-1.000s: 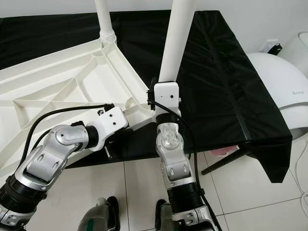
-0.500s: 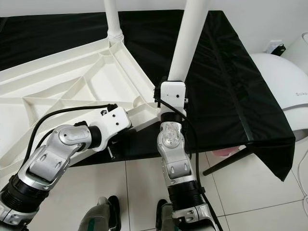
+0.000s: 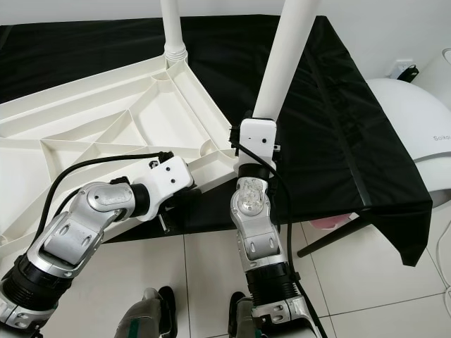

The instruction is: Building children table

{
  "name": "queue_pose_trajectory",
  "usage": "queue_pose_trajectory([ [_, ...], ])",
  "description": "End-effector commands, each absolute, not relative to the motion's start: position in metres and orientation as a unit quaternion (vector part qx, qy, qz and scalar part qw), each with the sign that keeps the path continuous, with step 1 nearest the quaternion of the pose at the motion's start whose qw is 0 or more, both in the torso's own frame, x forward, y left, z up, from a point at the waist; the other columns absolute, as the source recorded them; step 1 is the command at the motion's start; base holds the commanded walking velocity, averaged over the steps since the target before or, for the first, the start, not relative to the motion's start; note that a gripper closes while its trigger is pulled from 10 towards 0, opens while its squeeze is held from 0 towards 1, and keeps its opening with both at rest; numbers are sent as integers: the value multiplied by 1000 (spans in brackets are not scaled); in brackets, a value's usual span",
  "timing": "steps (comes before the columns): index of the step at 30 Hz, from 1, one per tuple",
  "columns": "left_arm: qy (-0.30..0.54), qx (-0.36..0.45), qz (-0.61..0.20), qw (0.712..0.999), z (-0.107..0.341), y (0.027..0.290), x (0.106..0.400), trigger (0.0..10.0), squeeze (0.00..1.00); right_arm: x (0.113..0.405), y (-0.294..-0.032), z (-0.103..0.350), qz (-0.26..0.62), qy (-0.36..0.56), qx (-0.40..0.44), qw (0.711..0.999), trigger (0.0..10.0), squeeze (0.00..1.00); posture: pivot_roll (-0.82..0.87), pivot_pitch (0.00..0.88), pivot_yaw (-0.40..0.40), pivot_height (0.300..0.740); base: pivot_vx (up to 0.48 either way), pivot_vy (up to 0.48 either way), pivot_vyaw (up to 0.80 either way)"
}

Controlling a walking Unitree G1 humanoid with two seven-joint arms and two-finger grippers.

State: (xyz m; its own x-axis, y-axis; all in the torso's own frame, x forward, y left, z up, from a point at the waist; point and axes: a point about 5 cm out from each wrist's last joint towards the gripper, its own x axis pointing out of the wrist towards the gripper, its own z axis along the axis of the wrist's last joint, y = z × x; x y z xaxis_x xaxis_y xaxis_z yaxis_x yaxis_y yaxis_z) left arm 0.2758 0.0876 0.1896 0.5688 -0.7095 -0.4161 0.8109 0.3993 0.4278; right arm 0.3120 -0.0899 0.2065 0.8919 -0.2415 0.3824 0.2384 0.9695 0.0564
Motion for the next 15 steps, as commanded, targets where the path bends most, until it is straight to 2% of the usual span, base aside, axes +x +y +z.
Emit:
queue_pose_trajectory([
  [1, 98, 311, -429, 842, 188, 97, 280, 10000, 0, 314, -117, 181, -203, -137, -7, 969, 10000, 0, -87, 237, -13, 740, 0, 0, 0],
  [15, 101, 313, -428, 842, 188, 99, 281, 10000, 0, 314, -122, 179, -222, -127, 12, 967, 10000, 0, -86, 247, -3, 740, 0, 0, 0],
])
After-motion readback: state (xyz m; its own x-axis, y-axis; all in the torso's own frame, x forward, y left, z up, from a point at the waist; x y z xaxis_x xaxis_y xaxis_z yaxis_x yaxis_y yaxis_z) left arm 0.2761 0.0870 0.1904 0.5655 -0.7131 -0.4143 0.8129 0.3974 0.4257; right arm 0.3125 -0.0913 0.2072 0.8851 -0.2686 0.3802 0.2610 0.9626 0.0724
